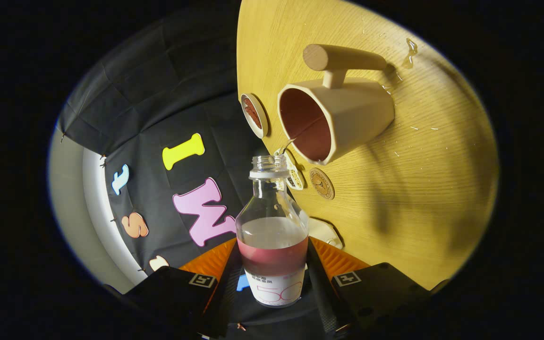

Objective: Take the bottle from table, then pour the juice into the cup, finally place the bottle on the coaster

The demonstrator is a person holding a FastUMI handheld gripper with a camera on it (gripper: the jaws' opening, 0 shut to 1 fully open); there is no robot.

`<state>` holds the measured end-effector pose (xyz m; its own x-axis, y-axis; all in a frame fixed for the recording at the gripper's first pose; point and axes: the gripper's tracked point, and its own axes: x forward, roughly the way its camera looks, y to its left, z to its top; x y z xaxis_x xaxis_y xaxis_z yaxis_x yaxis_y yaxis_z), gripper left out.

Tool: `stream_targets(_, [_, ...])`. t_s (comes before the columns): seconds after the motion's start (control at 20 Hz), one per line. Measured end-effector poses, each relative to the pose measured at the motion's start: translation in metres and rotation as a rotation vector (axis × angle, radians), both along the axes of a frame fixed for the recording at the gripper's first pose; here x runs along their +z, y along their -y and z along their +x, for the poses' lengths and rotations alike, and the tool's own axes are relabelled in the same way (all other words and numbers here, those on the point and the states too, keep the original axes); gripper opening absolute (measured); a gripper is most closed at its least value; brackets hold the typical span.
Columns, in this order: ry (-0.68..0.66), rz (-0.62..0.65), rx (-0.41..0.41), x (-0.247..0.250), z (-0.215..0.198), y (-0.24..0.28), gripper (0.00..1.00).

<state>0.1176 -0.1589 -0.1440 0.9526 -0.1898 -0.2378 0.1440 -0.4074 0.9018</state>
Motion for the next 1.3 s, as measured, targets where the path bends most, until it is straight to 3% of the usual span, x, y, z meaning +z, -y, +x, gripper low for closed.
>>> stream_targets(1.3, [0.011,0.181,-0.093,0.009,0.009,0.007,0.75])
